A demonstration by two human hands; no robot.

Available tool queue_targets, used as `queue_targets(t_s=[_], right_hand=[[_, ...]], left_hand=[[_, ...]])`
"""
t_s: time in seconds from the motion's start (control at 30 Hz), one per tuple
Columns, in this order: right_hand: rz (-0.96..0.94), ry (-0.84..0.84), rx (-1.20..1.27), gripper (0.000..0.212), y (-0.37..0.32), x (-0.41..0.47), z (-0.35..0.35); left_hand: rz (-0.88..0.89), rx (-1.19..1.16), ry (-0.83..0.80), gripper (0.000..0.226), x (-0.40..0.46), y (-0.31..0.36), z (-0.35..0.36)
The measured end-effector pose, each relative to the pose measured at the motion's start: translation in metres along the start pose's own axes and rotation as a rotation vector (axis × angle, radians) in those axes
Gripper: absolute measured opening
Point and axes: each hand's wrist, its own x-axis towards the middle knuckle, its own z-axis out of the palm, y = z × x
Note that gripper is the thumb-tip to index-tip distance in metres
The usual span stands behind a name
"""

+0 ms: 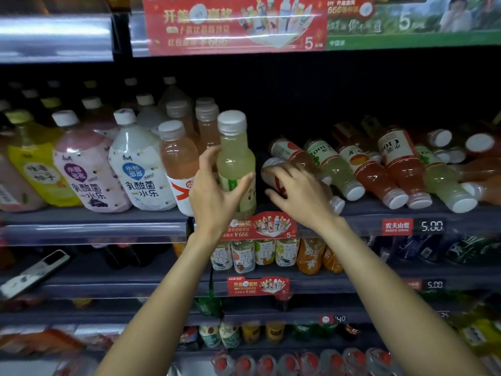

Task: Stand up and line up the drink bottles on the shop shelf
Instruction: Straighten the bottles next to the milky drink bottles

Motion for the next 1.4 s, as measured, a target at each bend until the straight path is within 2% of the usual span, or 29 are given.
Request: queue_targets(t_s=[0.07, 0.17, 0.37, 0.53, 0.7, 0.9, 1.07, 1.13, 1.23, 1.3, 1.4], right_hand=[[0.054, -0.064, 0.267, 0.05, -0.019, -0.001, 0.009], [0.178, -0.04, 0.536, 0.062, -0.039, 0.001, 0.028], [0.338, 0.028, 0.677, 0.066, -0.041, 0.004, 0.047], [0.317, 0.048, 0.545, 0.065, -0.041, 0.009, 0.047], [0.28, 0.112, 0.496, 0.063, -0.058, 0.001, 0.049], [0.319, 0.181, 0.436, 0.06, -0.075, 0.001, 0.057], [0.303, 0.111, 0.43, 0.061, -0.079, 0.004, 0.051], [0.229, 0.081, 0.341, 0.06, -0.069, -0.002, 0.041], [0.13, 0.209, 0.078, 0.051, -0.039, -0.023, 0.017], [0.139, 0.254, -0.02, 0.049, -0.017, -0.04, -0.002], [0.271, 0.136, -0.131, 0.061, 0.009, -0.06, -0.021]], left_hand=[[-0.024, 0.009, 0.037, 0.067, 0.001, -0.002, 0.002], [-0.023, 0.03, 0.046, 0.066, 0.004, -0.002, 0.008], [-0.052, 0.088, -0.041, 0.063, 0.017, -0.005, 0.024], [-0.057, 0.216, -0.028, 0.065, 0.014, -0.003, 0.032], [0.119, 0.337, 0.078, 0.064, 0.003, -0.005, 0.023], [0.323, 0.38, -0.06, 0.059, -0.001, -0.023, 0.007], [0.29, 0.337, -0.093, 0.061, 0.001, -0.026, -0.004], [0.292, 0.344, -0.069, 0.058, -0.001, -0.022, -0.006], [0.413, 0.343, 0.01, 0.044, -0.007, -0.009, -0.01], [0.541, 0.345, -0.065, 0.036, -0.01, 0.0, -0.007], [0.614, 0.392, -0.315, 0.041, -0.01, 0.007, 0.015]])
